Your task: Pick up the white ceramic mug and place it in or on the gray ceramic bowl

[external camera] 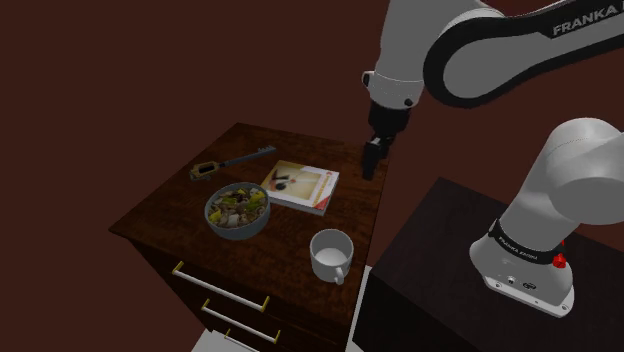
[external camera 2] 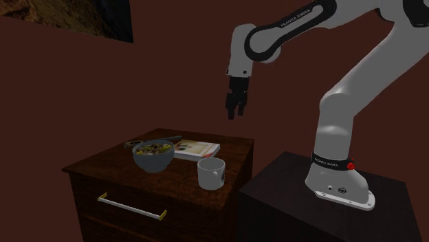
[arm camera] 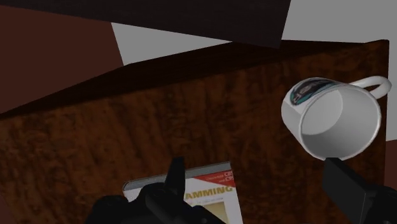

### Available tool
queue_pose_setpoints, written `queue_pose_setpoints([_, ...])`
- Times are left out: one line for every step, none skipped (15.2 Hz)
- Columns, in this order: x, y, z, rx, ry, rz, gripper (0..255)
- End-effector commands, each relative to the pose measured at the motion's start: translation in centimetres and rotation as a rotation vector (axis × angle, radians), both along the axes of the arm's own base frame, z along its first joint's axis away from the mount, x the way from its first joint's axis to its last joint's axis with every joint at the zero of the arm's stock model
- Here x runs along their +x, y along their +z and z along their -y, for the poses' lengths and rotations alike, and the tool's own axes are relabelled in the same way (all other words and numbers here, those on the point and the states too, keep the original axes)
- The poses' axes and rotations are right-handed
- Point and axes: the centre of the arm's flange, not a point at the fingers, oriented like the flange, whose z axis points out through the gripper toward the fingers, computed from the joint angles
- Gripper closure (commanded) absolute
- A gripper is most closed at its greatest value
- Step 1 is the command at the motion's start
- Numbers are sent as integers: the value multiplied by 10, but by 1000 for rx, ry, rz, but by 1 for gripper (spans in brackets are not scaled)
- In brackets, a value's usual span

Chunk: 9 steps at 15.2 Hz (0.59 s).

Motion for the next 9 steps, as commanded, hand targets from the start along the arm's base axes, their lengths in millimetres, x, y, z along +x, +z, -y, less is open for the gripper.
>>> queue_pose_setpoints([1,-21,-14,5,-4,5,0])
queue_pose_setpoints([1,-32,-22,6,-5,6,0])
queue_pose_setpoints([2,-42,-29,8,-7,7,0])
queue_pose_setpoints([3,-53,-37,10,-8,8,0])
queue_pose_setpoints([3,-63,-45,11,-9,9,0])
queue_pose_setpoints([4,-74,-52,13,-11,10,0])
queue_pose_setpoints([5,-84,-60,14,-12,11,0])
queue_pose_setpoints([6,-95,-68,16,-14,12,0])
queue_pose_setpoints([7,-105,-76,18,-15,13,0])
